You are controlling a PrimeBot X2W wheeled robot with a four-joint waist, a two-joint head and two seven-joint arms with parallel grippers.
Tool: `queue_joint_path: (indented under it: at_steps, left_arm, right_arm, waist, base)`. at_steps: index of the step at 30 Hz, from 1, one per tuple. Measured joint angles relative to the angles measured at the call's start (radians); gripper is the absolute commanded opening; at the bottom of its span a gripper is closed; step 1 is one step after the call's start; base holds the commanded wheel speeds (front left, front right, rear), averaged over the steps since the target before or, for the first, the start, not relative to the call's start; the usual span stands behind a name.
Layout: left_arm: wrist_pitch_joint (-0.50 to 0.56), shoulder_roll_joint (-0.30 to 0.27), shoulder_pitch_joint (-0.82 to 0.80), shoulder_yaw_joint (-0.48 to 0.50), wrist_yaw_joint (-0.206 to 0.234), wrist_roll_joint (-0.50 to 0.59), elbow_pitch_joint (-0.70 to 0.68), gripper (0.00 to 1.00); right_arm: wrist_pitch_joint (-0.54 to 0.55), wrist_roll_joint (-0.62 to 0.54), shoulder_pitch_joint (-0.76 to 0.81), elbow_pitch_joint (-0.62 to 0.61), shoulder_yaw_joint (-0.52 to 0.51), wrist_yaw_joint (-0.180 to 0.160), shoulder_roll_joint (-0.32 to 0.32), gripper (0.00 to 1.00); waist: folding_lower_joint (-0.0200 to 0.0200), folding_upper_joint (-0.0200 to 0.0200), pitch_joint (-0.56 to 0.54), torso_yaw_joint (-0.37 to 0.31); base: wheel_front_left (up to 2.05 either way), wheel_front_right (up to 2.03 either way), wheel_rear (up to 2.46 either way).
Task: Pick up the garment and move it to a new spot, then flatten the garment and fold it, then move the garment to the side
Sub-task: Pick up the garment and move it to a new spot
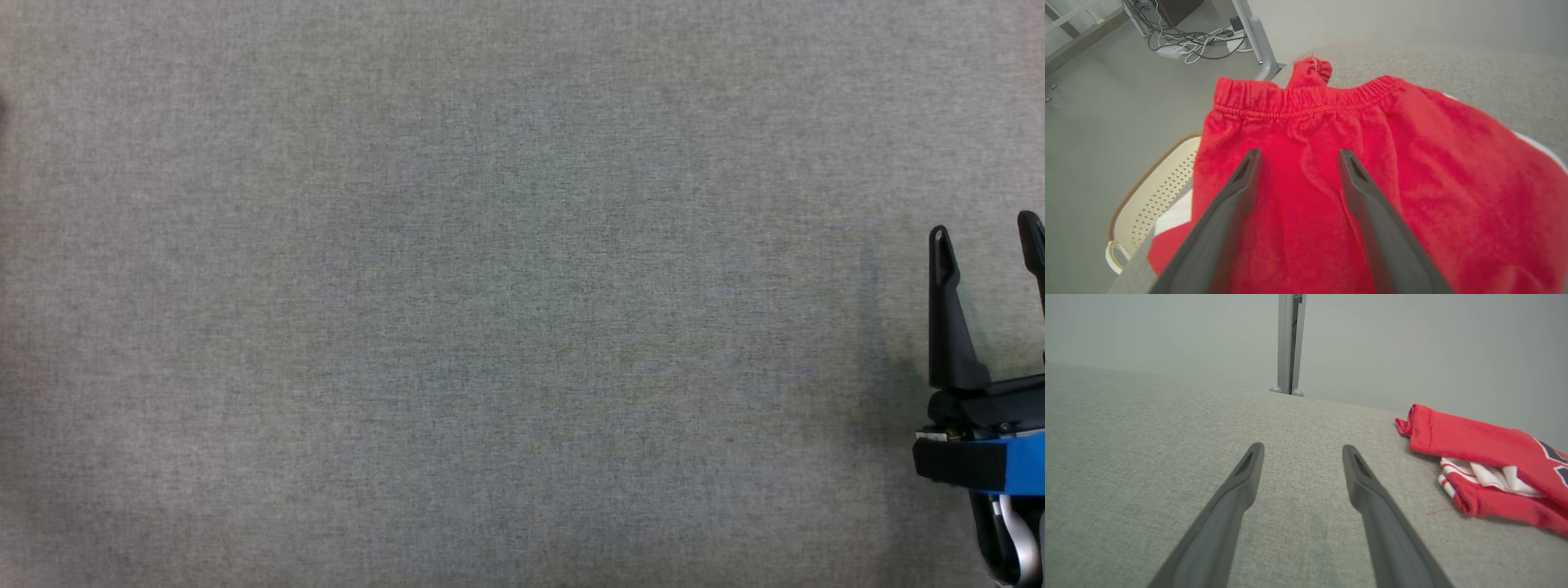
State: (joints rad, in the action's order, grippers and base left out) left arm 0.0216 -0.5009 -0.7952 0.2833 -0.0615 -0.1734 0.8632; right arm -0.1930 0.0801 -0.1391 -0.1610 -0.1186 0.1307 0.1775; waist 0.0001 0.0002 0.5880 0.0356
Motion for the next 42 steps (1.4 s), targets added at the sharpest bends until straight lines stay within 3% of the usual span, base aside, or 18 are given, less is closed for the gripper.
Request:
queue_joint_path:
  at_steps: [12,13,14,18,22,26,31,37,42]
  left_arm:
    - [0.229,0.007,-0.116,-0.004,-0.053,-0.101,0.206,1.00]
    - [0.233,0.006,-0.121,-0.005,-0.053,-0.107,0.214,0.58]
    - [0.236,0.005,-0.127,-0.008,-0.054,-0.107,0.222,0.00]
    - [0.191,0.014,-0.131,-0.007,-0.054,-0.117,0.242,0.00]
    - [0.079,0.026,-0.132,-0.022,-0.054,-0.107,0.244,0.00]
    - [-0.080,0.032,-0.163,-0.051,-0.062,-0.097,0.193,0.00]
    - [-0.198,0.051,-0.231,-0.112,-0.064,-0.104,0.106,0.00]
    - [-0.218,0.077,-0.305,-0.266,-0.068,-0.108,-0.100,0.00]
    - [-0.159,0.107,-0.333,-0.389,-0.068,-0.126,-0.319,0.00]
  right_arm:
    - [0.020,0.000,-0.008,-0.021,0.010,0.000,0.017,1.00]
    - [0.024,0.000,-0.008,-0.021,0.010,0.000,0.019,1.00]
    - [0.025,0.000,-0.008,-0.022,0.011,0.000,0.021,1.00]
    - [0.033,0.002,-0.008,-0.023,0.015,0.000,0.021,1.00]
    - [0.032,0.019,-0.012,-0.006,0.023,0.000,0.013,1.00]
    - [0.011,0.025,-0.019,0.030,0.032,0.000,0.000,1.00]
    - [-0.013,0.038,-0.021,0.097,0.040,0.000,-0.030,1.00]
    - [-0.047,0.055,-0.025,0.180,0.073,0.000,-0.067,1.00]
    - [-0.064,0.070,-0.034,0.237,0.090,0.000,-0.094,1.00]
  waist:
    - [-0.0002,-0.0004,0.008,0.027]
    - [-0.0002,-0.0003,0.008,0.027]
    - [-0.0002,-0.0003,0.007,0.027]
    - [-0.0002,-0.0003,0.002,0.026]
    - [-0.0001,-0.0002,-0.016,0.024]
    - [0.0000,-0.0002,-0.053,0.019]
    - [0.0000,-0.0002,-0.114,0.008]
    - [-0.0002,-0.0003,-0.183,-0.029]
    - [-0.0002,-0.0003,-0.220,-0.101]
  base:
    - [0.00,0.00,0.00]
    - [0.00,0.00,0.00]
    - [0.00,0.00,0.00]
    - [0.00,0.00,0.00]
    - [0.00,0.00,0.00]
    - [0.00,0.00,0.00]
    - [0.00,0.00,0.00]
    - [0.00,0.00,0.00]
    - [0.00,0.00,0.00]
